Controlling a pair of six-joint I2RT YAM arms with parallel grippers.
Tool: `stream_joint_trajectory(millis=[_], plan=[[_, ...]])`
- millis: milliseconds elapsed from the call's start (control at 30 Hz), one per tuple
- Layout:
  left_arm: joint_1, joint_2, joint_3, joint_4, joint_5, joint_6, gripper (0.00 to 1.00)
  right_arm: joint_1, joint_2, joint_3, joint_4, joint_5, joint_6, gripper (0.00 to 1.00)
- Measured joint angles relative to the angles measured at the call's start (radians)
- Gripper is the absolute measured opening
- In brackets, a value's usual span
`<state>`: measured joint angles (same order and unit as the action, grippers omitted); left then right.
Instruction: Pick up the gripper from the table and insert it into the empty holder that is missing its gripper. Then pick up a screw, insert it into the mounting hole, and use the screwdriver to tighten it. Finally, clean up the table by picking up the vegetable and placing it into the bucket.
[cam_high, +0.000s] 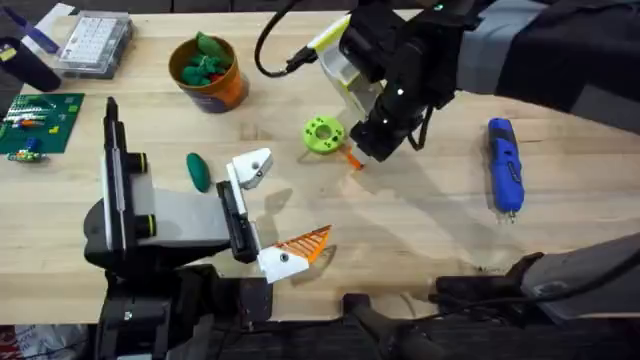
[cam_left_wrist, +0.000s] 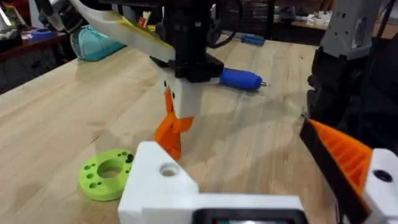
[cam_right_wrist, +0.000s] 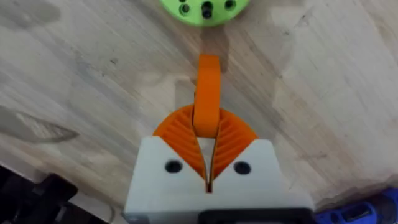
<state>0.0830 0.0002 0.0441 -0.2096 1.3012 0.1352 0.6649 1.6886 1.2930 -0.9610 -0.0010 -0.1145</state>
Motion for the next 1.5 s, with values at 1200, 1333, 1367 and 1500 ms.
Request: stream_joint_trajectory(millis=[1200,1333,1367,1500], plan=[[0.0,0.0,0.0,0.001,-0.001,0.0,0.99,-0.294,-0.428,-0.185,-0.022,-0.648,-0.016,0.008],[0.0,0.0,0.0,0.001,-0.002,0.0,0.99,-0.327,-0.416,-0.311,0.175,-0.85,0.019,0.008],[0.0,0.0,0.0,0.001,-0.003,0.0,0.99,-0.33,-0.409,-0.346,0.223,-0.892,0.04,0.008],[0.0,0.0,0.0,0.001,-0.003,0.0,0.99,-0.334,-0.333,-0.479,0.462,-1.098,0.188,0.008]])
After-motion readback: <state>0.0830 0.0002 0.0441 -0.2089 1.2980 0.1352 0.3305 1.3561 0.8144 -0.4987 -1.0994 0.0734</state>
